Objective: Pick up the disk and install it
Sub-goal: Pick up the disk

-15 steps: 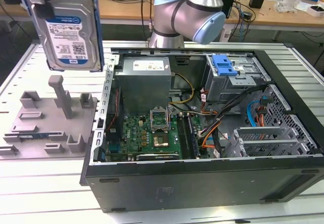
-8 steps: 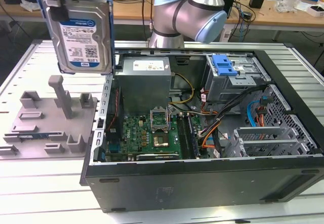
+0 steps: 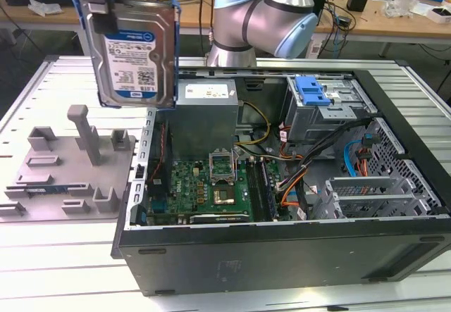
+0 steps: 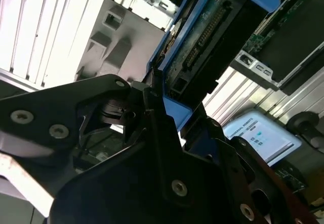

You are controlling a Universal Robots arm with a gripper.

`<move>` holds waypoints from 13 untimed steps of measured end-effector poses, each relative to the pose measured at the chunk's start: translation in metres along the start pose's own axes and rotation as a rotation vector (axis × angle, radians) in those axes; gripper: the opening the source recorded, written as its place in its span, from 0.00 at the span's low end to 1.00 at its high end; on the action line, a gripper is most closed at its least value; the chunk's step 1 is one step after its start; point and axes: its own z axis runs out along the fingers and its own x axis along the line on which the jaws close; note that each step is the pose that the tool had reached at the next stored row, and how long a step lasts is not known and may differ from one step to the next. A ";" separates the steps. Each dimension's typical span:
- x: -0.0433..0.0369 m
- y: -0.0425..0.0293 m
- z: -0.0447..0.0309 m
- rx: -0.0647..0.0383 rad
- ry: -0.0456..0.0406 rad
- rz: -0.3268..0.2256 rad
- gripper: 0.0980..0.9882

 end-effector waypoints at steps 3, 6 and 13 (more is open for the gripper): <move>0.0040 -0.0101 -0.0008 -0.001 0.0008 -0.003 0.30; 0.0073 -0.0183 -0.0014 -0.001 0.0013 -0.008 0.30; 0.0159 -0.0434 -0.0033 -0.006 0.0057 -0.019 0.30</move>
